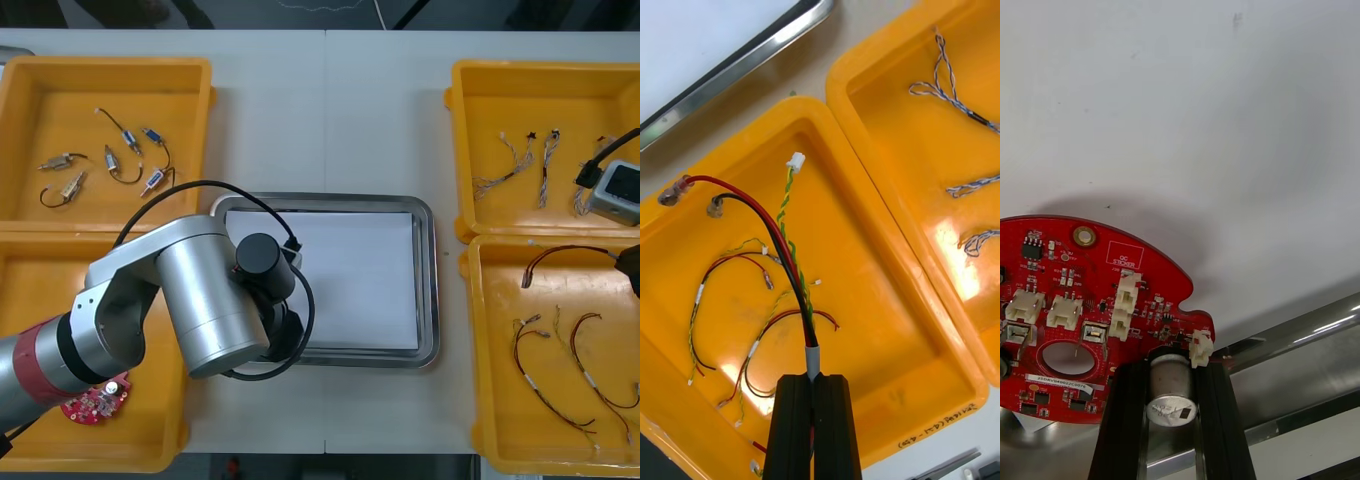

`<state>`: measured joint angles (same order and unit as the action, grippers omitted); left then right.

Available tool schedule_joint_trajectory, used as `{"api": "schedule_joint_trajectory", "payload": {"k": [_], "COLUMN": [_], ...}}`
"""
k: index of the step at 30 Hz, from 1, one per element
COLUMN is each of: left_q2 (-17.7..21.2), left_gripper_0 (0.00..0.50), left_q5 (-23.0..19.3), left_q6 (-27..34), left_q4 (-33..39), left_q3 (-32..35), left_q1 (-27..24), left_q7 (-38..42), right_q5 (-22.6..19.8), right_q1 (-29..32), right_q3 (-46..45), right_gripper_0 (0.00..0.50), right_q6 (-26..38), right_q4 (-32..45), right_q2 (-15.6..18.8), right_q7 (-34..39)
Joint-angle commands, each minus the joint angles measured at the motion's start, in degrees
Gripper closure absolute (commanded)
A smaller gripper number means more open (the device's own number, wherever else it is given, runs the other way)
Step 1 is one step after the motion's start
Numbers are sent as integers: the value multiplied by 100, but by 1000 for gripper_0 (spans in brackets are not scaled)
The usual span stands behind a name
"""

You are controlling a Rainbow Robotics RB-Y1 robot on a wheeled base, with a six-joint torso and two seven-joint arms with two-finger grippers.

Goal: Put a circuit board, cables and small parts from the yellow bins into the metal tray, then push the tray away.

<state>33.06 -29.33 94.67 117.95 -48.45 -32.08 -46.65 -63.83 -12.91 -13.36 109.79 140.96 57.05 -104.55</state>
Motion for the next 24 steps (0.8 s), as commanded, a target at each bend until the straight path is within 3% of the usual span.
{"api": "schedule_joint_trajectory", "payload": {"k": [1, 3, 6, 16, 24], "left_q2": [-133, -133, -124, -133, -142], "left_gripper_0": [443, 183, 11, 0, 0], "left_q5": [50, 59, 76, 15, -231], "left_q6": [-89, -125, -125, -28, 869], "left_q4": [26, 26, 26, 228, 922], "left_q3": [-85, -85, -85, 231, 1075], "left_q1": [-193, -193, -193, -193, -193], "left_q7": [534, 578, 605, 640, 613], "right_q5": [98, 169, 248, 248, 169], "right_q1": [-309, -432, -476, -476, -484], "right_q3": [246, 422, 501, 510, 510], "right_gripper_0": [500, 500, 500, 500, 500], "right_q6": [21, 21, 21, 21, 21], "right_q4": [116, 116, 116, 116, 124], "right_q2": [237, 245, 245, 245, 245], "right_q7": [242, 242, 242, 207, 207]}}
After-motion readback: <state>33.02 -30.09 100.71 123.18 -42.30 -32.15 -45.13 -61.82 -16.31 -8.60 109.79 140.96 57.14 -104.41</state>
